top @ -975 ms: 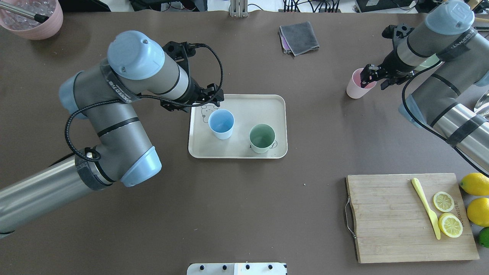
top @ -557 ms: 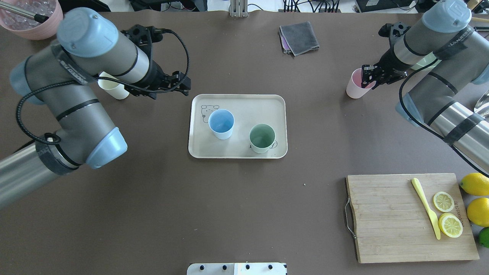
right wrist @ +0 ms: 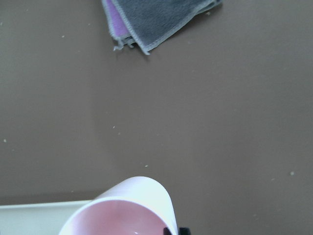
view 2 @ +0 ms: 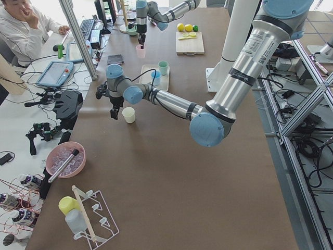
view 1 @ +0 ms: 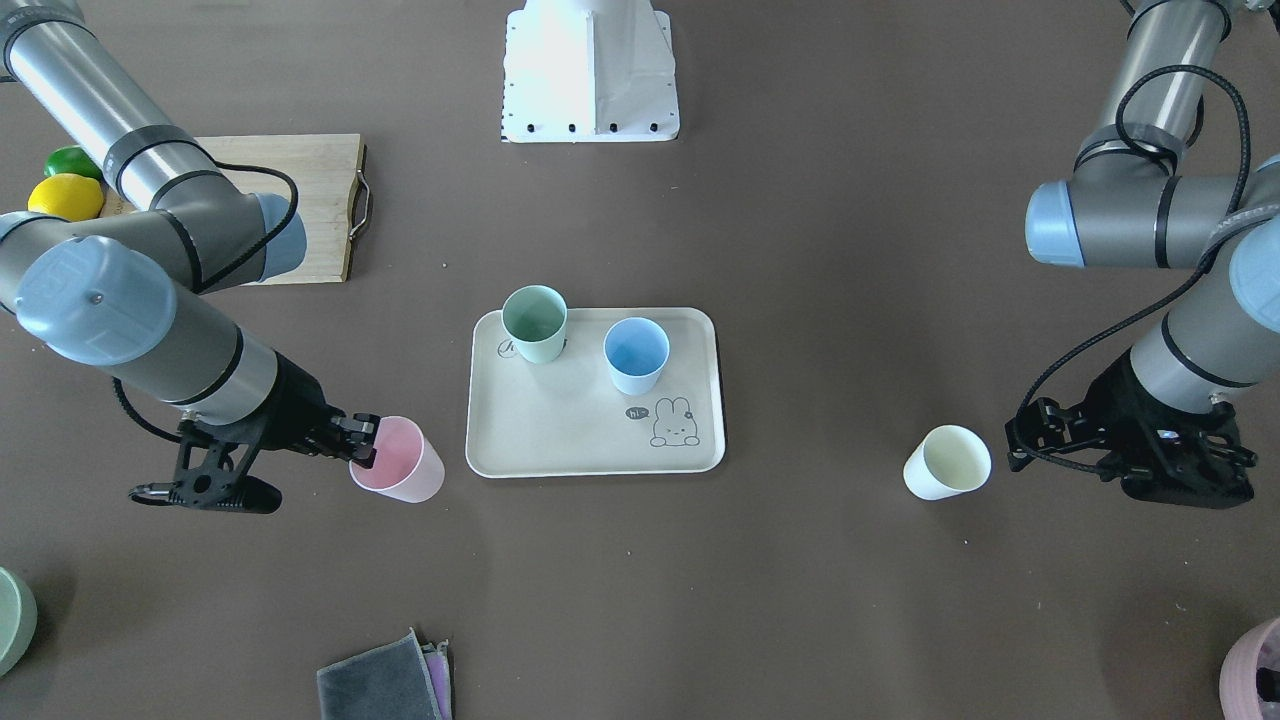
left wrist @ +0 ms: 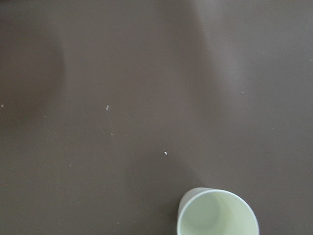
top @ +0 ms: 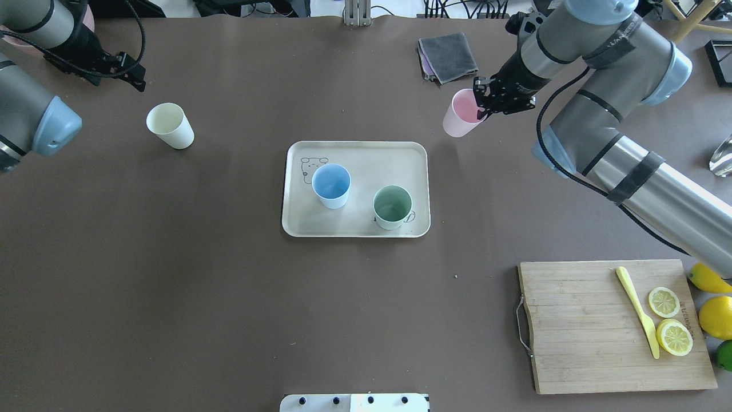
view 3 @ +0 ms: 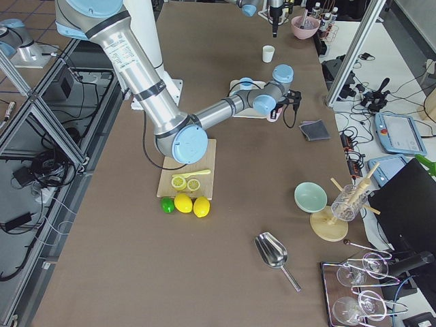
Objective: Place all cups on tray
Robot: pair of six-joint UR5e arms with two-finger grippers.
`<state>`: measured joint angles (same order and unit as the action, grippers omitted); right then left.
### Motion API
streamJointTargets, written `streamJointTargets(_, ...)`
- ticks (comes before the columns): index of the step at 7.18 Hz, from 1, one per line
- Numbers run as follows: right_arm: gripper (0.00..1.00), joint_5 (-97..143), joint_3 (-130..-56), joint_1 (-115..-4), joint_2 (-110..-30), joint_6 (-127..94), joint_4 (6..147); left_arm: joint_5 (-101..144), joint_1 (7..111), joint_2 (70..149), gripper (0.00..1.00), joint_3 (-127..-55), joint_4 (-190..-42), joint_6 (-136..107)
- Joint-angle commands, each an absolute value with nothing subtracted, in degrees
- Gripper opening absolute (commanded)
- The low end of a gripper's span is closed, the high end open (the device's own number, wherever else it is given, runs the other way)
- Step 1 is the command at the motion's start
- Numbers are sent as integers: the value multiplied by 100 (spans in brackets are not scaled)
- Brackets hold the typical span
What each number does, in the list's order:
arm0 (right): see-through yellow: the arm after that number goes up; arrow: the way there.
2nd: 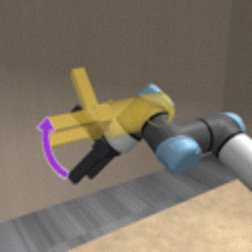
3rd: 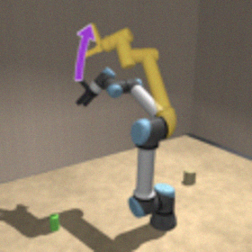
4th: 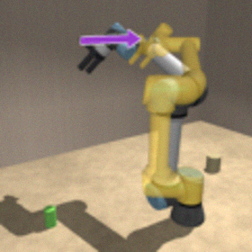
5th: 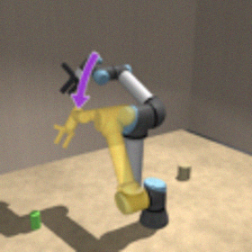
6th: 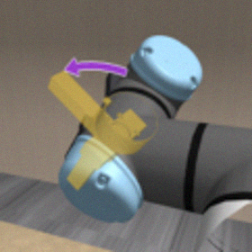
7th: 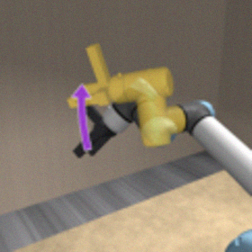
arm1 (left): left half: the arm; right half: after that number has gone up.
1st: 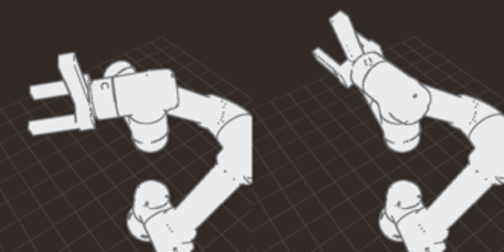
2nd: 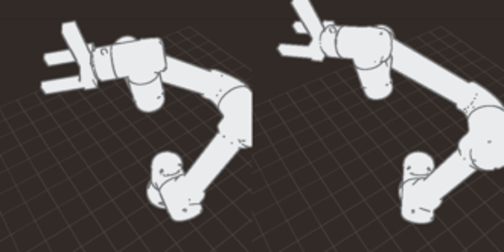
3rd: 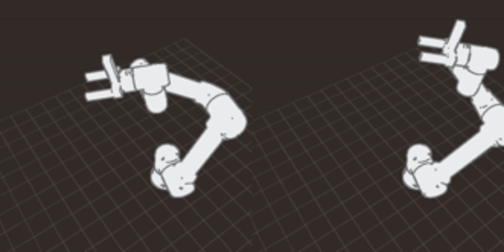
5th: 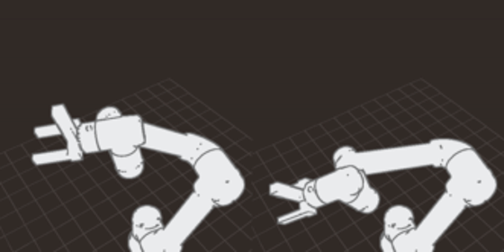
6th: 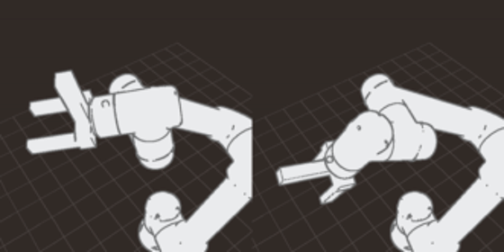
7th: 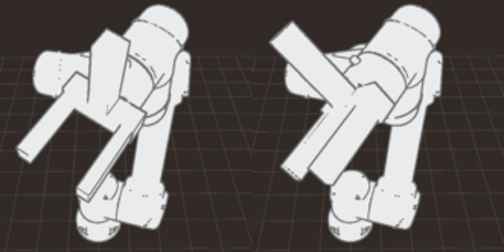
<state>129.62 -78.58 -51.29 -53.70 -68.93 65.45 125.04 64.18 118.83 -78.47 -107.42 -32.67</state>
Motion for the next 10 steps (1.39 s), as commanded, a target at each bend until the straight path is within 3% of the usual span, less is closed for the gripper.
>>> streamJointTargets(1,0,12824,-7936,-4643,-5230,-7294,6504,12507,6172,11927,97,-7647,-10907,-3436)
streamJointTargets(3,0,12622,-7928,-4404,-5194,-7348,6495,12472,5951,11892,91,-7585,-11056,-3621)
streamJointTargets(4,4,12612,-7928,-4386,-5116,-7356,6504,12463,5863,11883,66,-7498,-11091,-3621)
streamJointTargets(5,99,12595,-8015,-4394,-5089,-7339,6504,12463,5828,11874,15,-7280,-11283,-3621)
streamJointTargets(6,100,12595,-8111,-4421,-5106,-7295,6539,12463,5827,11900,0,-7277,-11285,-3638)
streamJointTargets(8,100,12682,-8191,-4674,-5220,-7208,6548,12524,5818,12145,0,-7391,-11224,-4119)
streamJointTargets(10,100,12823,-8331,-4974,-5579,-6831,6548,12779,5539,12899,0,-7532,-10848,-5234)
